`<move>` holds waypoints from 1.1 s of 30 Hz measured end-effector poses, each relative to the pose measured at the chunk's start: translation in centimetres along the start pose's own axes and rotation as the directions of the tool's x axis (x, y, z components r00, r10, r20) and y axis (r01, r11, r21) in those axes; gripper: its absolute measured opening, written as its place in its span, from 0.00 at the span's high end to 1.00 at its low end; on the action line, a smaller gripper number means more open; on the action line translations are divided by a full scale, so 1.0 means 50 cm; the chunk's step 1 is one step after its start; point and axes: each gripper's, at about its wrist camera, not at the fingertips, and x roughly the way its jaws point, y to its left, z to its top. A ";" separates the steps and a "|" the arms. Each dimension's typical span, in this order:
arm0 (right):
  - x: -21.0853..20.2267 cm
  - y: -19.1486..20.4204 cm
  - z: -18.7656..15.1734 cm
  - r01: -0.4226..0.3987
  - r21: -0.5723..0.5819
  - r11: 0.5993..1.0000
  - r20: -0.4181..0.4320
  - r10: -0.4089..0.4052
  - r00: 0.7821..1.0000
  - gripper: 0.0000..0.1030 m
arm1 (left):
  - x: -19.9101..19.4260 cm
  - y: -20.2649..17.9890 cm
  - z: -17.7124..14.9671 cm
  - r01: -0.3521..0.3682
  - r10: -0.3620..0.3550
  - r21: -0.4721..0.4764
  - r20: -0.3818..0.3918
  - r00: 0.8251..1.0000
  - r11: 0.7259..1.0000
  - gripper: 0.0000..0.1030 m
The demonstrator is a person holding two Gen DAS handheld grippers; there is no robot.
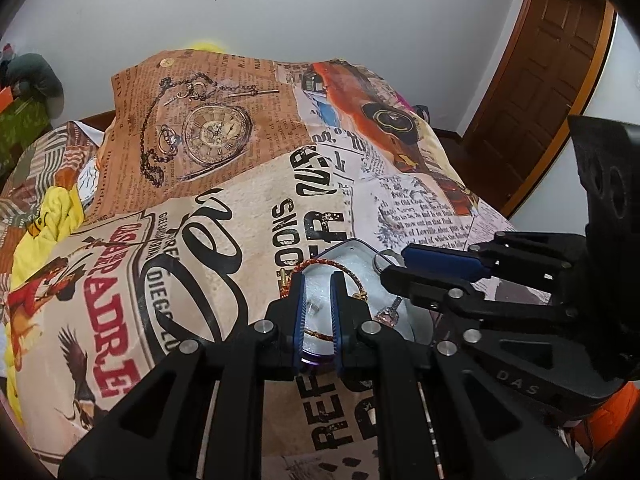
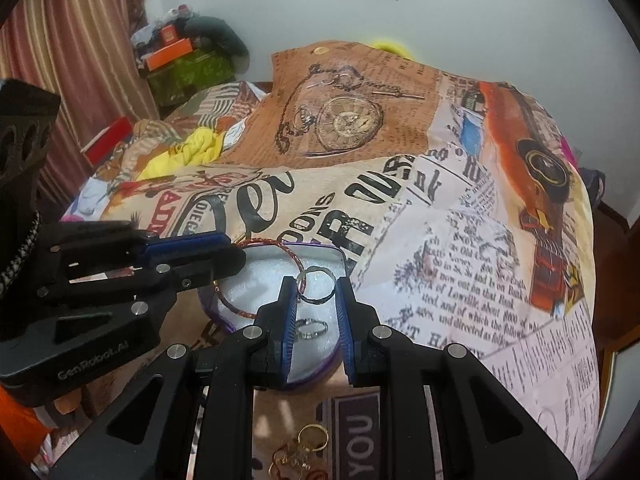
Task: Organize jewelry
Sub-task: 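Carry the silver ring with the right tool into the purple tin and open, then move the right tool to the red-and-blue beaded bracelet and grasp it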
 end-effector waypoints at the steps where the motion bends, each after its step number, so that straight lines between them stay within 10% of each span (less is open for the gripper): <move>1: 0.002 0.002 0.000 0.003 -0.010 1.000 -0.001 -0.003 1.000 0.83 | -0.001 0.001 0.000 0.001 -0.001 -0.001 0.001 1.000 1.000 0.91; 24: -0.054 0.002 0.009 0.012 -0.021 1.000 0.001 -0.012 1.000 0.82 | -0.065 -0.029 0.002 -0.038 0.037 0.044 0.029 0.999 0.998 0.91; 33: -0.140 -0.003 -0.010 0.046 0.018 0.999 0.067 -0.047 0.997 0.66 | -0.126 -0.068 -0.008 -0.045 0.041 0.066 0.061 0.997 0.997 0.76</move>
